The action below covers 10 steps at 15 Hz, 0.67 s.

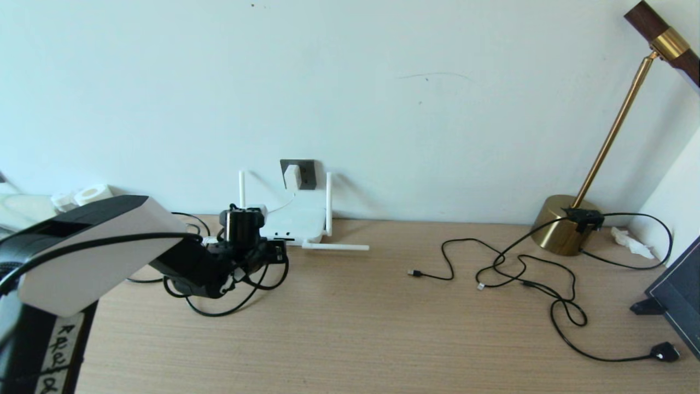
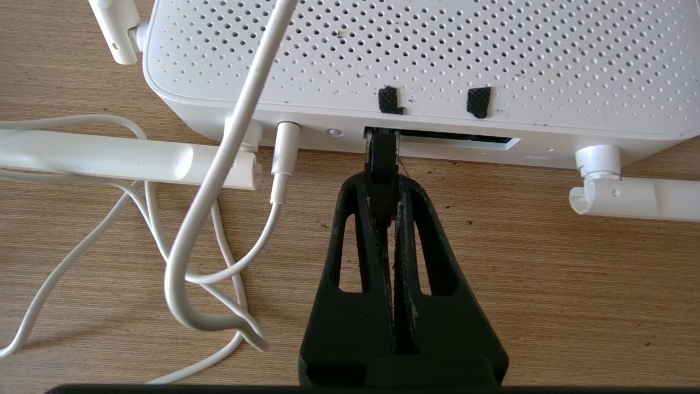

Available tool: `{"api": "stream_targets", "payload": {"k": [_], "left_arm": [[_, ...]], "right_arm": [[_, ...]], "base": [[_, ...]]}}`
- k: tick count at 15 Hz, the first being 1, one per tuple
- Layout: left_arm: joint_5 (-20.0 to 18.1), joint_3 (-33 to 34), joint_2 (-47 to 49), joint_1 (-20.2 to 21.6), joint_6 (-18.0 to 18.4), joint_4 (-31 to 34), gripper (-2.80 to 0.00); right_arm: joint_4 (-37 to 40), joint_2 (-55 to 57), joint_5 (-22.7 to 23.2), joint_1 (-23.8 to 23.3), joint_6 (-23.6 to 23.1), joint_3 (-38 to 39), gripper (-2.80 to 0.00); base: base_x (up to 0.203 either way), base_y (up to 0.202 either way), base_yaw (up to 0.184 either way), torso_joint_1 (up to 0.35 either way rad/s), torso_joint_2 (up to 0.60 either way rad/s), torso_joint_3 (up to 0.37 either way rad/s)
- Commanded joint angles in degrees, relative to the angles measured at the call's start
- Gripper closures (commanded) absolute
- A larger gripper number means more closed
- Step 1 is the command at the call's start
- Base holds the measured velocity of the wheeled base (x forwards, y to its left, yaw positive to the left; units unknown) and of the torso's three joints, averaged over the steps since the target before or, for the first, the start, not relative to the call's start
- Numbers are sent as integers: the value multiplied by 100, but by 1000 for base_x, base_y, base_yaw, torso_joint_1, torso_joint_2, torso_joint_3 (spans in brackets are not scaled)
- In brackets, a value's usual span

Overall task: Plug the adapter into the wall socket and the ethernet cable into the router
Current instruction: Plug cable into router interface

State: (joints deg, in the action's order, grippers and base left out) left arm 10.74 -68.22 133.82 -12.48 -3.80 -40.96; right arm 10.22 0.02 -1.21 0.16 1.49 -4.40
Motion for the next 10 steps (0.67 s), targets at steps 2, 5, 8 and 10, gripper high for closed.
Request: {"api": "stream_targets", "payload": {"k": [2,5,8,10], "left_arm": [[7,-7,57,0,-6,-26,0],[7,-64,97,0,0,-18,0],[7,-150,146,0,-4,9,0],[7,-224,215,0,-6,18,0]], "right_arm": [[7,-2,-2,2,1,1,-280],[7,-2,-2,2,1,1,-280],[7,-2,-2,2,1,1,-280],[7,-2,-2,2,1,1,-280]], "base": [[0,0,0,0,0,0],[0,0,0,0,0,0],[0,0,0,0,0,0],[0,0,0,0,0,0]]}}
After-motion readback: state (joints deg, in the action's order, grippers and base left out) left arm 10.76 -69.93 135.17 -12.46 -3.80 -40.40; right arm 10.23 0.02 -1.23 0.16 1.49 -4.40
